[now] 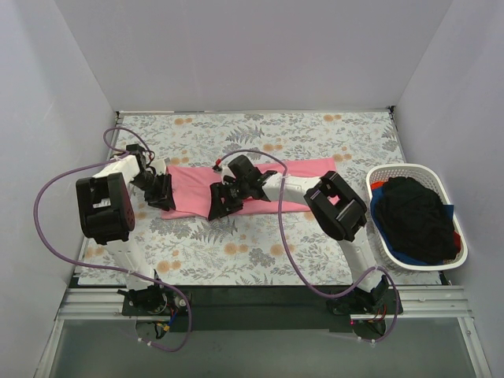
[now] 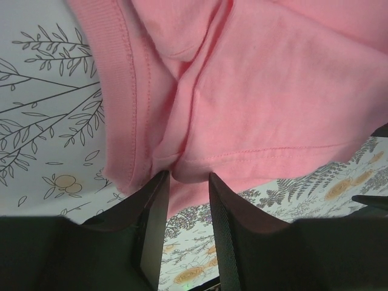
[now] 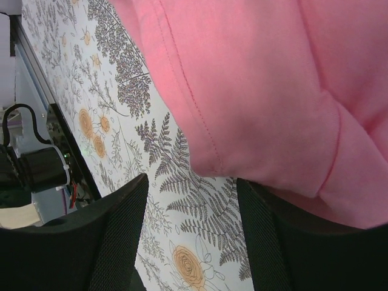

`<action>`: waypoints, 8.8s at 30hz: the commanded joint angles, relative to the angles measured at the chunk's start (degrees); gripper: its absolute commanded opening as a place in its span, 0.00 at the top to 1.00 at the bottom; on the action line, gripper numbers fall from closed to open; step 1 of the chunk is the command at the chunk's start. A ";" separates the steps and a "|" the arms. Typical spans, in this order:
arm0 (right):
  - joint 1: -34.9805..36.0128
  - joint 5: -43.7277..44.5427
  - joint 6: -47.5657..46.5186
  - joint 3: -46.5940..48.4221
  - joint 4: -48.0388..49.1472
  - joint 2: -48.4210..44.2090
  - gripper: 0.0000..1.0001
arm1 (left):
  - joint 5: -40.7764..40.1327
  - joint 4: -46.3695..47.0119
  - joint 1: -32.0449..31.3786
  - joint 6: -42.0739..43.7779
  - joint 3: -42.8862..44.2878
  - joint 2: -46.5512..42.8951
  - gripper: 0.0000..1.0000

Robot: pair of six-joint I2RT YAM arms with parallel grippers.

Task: Fold and stack the t-shirts
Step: Fold the tshirt

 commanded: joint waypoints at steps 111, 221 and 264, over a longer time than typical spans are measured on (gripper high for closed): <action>4.77 22.60 -28.55 13.20 -2.66 2.49 0.50 | 1.67 -5.51 -3.24 0.56 9.48 0.18 1.00; -25.19 17.41 -47.36 5.55 -27.27 -10.08 0.83 | 2.20 1.42 -20.89 -9.20 19.06 7.91 0.75; -26.36 17.09 -55.63 -17.08 -38.87 -14.54 0.93 | -16.36 2.23 -17.12 -5.95 24.56 19.49 0.73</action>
